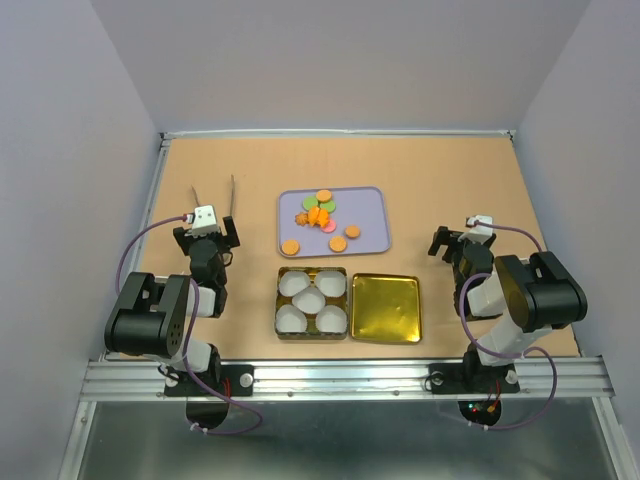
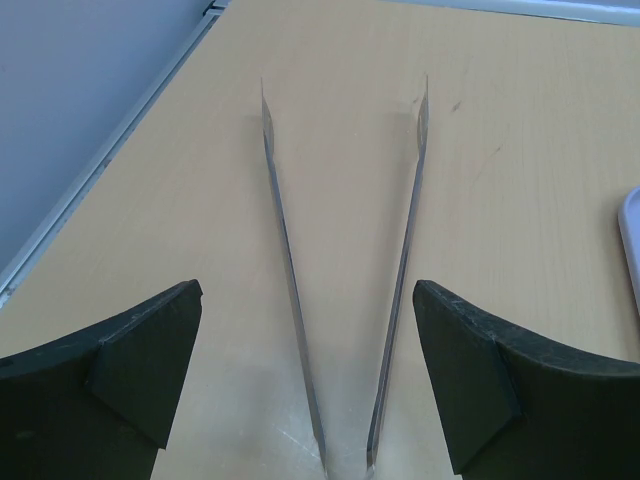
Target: Pack the cookies
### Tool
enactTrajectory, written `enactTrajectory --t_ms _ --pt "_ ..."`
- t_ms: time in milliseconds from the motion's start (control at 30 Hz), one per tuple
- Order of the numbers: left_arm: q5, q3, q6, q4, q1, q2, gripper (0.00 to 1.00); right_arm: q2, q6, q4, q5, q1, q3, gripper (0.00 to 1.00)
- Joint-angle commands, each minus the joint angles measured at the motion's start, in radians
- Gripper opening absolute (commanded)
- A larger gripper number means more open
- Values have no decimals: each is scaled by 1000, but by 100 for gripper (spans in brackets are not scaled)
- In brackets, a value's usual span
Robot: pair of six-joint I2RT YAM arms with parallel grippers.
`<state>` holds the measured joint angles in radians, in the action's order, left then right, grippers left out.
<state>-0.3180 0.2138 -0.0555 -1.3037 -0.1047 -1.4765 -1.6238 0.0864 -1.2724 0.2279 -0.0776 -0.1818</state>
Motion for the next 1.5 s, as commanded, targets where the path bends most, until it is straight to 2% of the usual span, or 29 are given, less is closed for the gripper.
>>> enactTrajectory --t_ms 0,400,500,567,600,667,700,733,800,833,900,933,1033,1133,1200,1300,1367,1433,1467 --pt "-12 16 -12 -272 2 16 99 15 -27 -99 -21 7 -24 100" --pt "-13 18 -10 -275 2 16 99 15 -24 -99 -10 7 -27 100" --pt "-13 16 -10 -273 2 16 99 115 -33 -46 -22 6 -16 100" --pt "-12 16 -10 -273 2 16 99 299 -37 124 -35 6 -28 100" --pt "-12 15 -10 -275 2 16 99 453 -16 262 -53 6 -50 100" --pt "-12 16 -10 -273 2 16 99 597 19 461 -71 4 -105 100" --pt "-13 16 -10 -275 2 16 99 667 47 572 -76 4 -192 100" --pt "-13 15 -10 -275 2 16 99 762 114 776 -73 4 -237 100" --pt "-12 15 -10 -275 2 16 99 835 154 972 -134 4 -339 100" --pt "-12 16 -10 -273 2 16 99 858 189 1136 -168 4 -425 100" --pt "-12 16 -10 -273 2 16 99 907 242 1301 -272 6 -520 100" --pt "-12 16 -10 -273 2 16 99 918 275 1447 -300 4 -609 100" --pt "-12 16 -10 -275 2 16 99 932 407 1686 -462 4 -755 100" --pt "-12 16 -10 -273 2 16 99 946 519 1827 -636 6 -801 100" --pt "-12 24 -10 -257 3 18 99 959 564 1863 -756 4 -795 100" --pt "-38 19 -17 -273 -9 39 99 1012 619 1914 -815 4 -759 100" --pt "-145 62 -15 -87 -39 137 99 1048 596 1915 -805 6 -754 100" --pt "-173 186 -13 207 -49 255 99 1056 570 1920 -800 4 -766 100" --pt "-181 225 -15 277 -47 283 99 1050 566 1921 -809 4 -765 100"
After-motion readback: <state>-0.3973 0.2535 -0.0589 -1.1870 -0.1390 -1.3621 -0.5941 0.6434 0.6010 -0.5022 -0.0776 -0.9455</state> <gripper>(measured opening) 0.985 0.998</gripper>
